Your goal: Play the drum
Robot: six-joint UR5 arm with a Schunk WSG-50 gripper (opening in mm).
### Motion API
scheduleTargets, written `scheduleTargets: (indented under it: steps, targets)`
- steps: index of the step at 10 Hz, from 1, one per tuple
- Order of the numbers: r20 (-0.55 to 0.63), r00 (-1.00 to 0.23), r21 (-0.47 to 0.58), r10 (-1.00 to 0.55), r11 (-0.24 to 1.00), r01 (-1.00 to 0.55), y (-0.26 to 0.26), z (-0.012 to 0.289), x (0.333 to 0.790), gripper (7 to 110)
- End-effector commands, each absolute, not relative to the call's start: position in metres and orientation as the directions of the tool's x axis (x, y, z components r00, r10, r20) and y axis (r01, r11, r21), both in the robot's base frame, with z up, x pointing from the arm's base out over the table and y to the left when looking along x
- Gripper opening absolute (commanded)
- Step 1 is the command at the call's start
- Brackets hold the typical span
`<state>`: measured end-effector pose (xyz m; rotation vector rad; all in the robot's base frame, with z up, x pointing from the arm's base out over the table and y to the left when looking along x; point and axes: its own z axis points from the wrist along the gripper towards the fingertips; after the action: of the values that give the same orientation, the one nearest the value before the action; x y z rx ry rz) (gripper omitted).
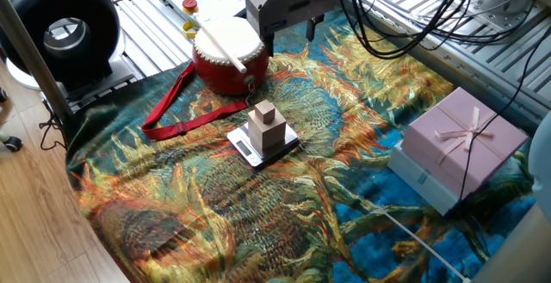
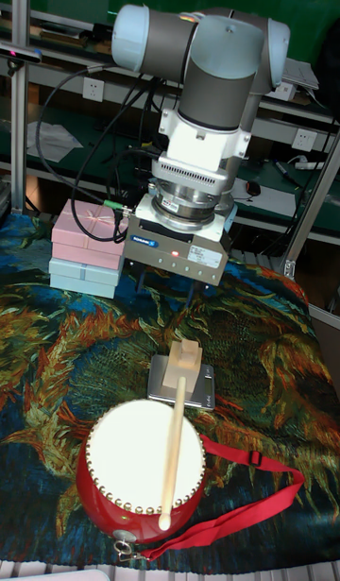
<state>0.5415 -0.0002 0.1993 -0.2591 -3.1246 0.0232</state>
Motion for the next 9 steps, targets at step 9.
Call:
scheduleTargets:
  steps: [9]
  targets:
    - [0.004,-0.995,-0.021,0.099,0.995,0.099,-0.0034,0.2000,0.5425,7]
